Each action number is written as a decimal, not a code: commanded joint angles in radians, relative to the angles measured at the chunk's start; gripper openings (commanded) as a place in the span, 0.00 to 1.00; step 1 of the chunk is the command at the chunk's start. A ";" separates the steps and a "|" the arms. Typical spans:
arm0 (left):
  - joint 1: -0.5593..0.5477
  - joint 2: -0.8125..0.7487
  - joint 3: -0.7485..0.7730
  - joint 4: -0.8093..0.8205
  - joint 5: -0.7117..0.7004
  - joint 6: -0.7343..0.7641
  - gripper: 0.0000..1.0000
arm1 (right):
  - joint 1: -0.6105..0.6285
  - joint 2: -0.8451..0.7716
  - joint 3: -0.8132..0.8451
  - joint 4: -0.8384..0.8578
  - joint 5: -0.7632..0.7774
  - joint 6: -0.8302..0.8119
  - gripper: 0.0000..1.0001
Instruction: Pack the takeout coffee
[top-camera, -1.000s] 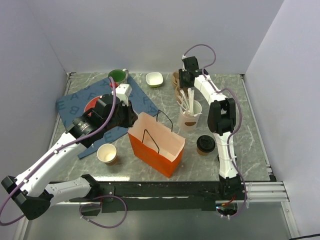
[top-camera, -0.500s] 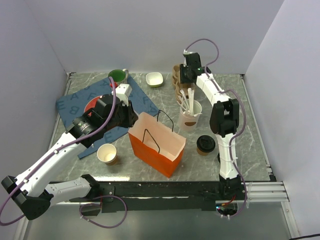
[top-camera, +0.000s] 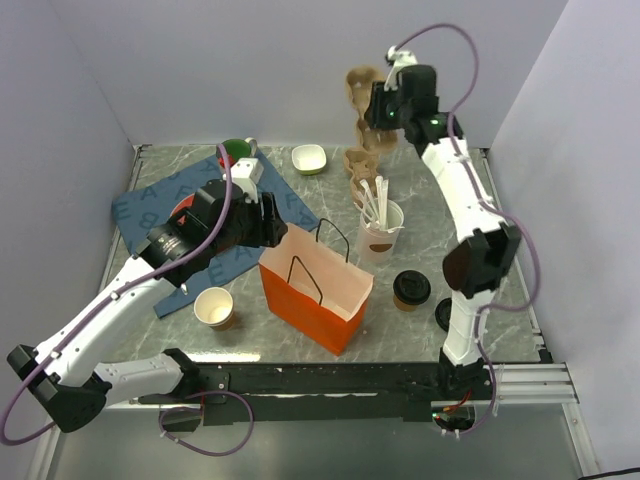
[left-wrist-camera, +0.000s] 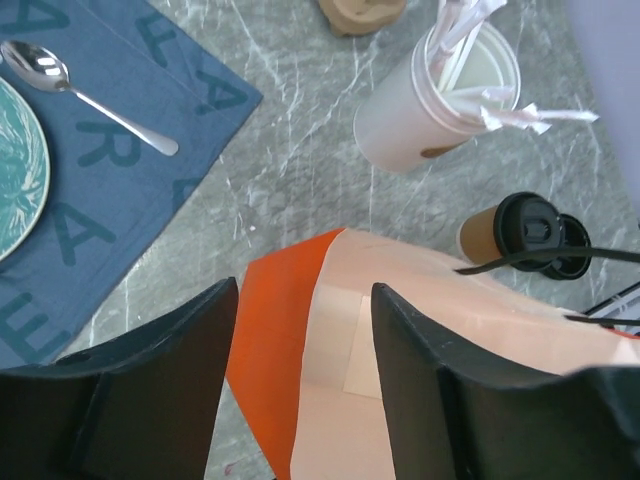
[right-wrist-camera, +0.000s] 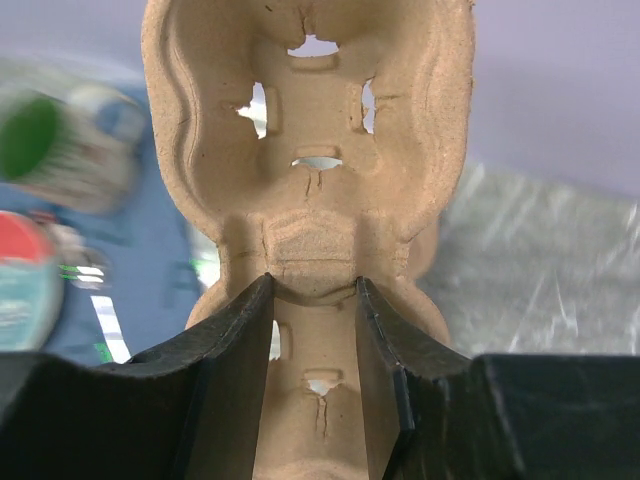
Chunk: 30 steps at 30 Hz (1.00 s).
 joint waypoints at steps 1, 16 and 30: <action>0.006 0.021 0.084 -0.021 -0.028 -0.040 0.63 | 0.024 -0.168 -0.001 0.044 -0.111 0.045 0.34; 0.023 -0.160 0.003 -0.105 -0.072 -0.147 0.67 | 0.300 -0.562 -0.170 -0.086 -0.287 0.209 0.34; 0.023 -0.323 -0.150 -0.007 0.101 -0.178 0.65 | 0.446 -0.782 -0.506 0.086 -0.330 0.472 0.34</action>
